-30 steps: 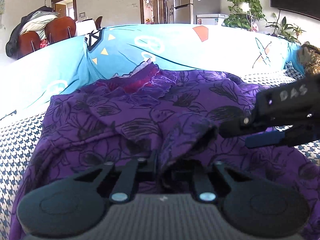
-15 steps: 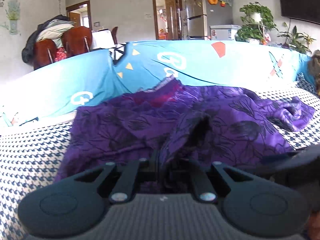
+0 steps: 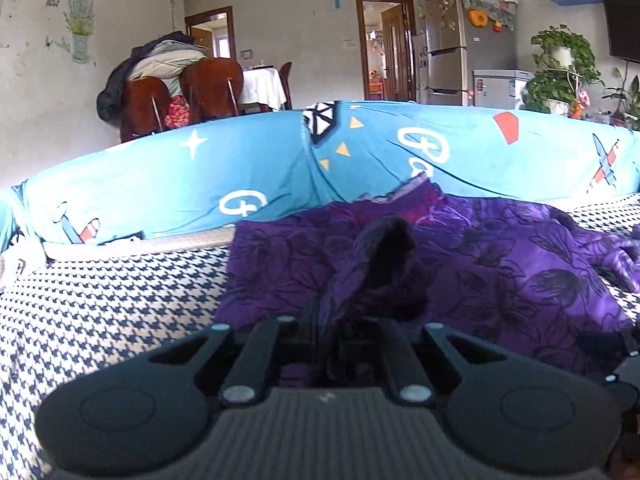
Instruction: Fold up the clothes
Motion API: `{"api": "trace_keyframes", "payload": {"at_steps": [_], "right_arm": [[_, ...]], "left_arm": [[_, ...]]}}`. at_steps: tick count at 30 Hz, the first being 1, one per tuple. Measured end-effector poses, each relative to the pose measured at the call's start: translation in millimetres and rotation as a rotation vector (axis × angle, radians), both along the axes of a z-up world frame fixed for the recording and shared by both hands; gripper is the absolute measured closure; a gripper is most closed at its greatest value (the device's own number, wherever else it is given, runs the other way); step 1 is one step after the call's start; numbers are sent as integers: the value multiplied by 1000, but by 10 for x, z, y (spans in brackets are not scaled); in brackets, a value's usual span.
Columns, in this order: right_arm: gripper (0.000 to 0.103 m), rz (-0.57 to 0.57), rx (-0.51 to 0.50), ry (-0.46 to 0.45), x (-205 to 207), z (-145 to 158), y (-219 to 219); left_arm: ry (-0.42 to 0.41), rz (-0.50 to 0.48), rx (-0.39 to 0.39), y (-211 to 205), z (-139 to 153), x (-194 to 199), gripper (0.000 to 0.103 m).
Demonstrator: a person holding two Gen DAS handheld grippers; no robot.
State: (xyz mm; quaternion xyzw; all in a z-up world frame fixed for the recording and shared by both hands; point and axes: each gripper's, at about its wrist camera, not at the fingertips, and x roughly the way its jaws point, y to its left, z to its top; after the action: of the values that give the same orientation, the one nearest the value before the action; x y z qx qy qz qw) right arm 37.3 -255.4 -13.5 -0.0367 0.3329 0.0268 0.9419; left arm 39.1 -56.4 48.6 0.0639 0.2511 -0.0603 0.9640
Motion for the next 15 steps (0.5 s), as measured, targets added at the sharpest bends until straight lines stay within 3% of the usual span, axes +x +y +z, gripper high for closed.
{"api": "trace_keyframes", "payload": {"at_steps": [15], "right_arm": [[0,2,3,-17,0,-8,15]], "left_arm": [[-101,216,-19,750,396,71,95]]}}
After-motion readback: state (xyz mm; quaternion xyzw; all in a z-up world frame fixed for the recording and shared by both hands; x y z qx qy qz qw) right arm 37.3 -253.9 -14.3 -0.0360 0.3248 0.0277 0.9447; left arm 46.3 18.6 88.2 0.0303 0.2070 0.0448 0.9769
